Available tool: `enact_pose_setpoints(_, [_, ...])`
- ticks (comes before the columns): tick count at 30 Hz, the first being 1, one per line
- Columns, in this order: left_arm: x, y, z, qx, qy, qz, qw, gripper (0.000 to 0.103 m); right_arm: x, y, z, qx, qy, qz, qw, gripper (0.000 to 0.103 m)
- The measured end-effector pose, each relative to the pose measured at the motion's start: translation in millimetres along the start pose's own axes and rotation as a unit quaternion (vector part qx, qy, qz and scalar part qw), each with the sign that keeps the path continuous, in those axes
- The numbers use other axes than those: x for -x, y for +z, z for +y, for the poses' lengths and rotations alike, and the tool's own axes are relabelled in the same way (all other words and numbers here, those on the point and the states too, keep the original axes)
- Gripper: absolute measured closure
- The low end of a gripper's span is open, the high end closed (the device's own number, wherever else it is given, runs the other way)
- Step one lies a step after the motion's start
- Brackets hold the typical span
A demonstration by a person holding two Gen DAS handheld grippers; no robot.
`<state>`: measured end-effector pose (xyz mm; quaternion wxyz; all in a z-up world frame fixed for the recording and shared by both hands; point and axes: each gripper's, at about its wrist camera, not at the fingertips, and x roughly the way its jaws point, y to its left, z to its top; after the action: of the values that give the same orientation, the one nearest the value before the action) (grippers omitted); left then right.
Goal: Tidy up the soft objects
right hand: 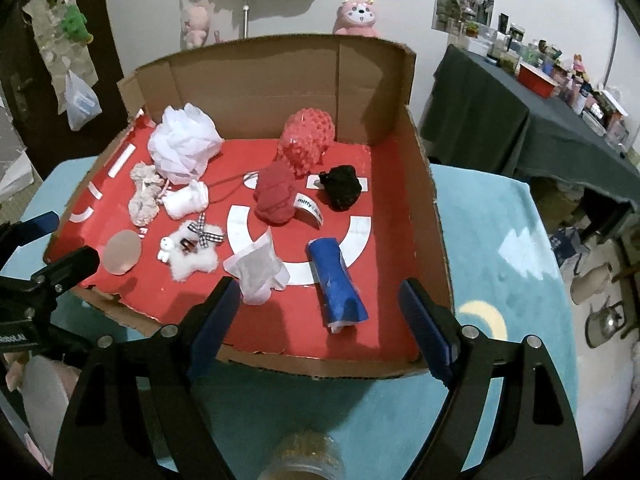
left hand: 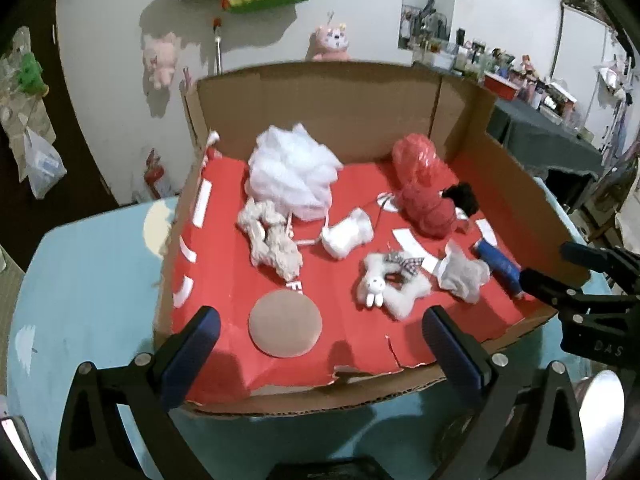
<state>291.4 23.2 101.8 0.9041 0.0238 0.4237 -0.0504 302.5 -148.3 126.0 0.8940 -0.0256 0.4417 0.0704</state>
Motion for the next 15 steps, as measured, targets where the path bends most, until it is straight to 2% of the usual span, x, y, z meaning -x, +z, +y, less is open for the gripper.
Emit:
enact_pose_setpoints(9, [-11,-1,1,0.005,0.022,0.022,0.9995,0.000,-15,-1,3,0.000,-0.015,0.028,1.000,0.021])
enact_pose_setpoints(15, [-17,-3,4,0.013,0.014,0.042,0.9989,0.001,-17,-3,-1,-0.006,-0.019,0.029,0.999,0.021])
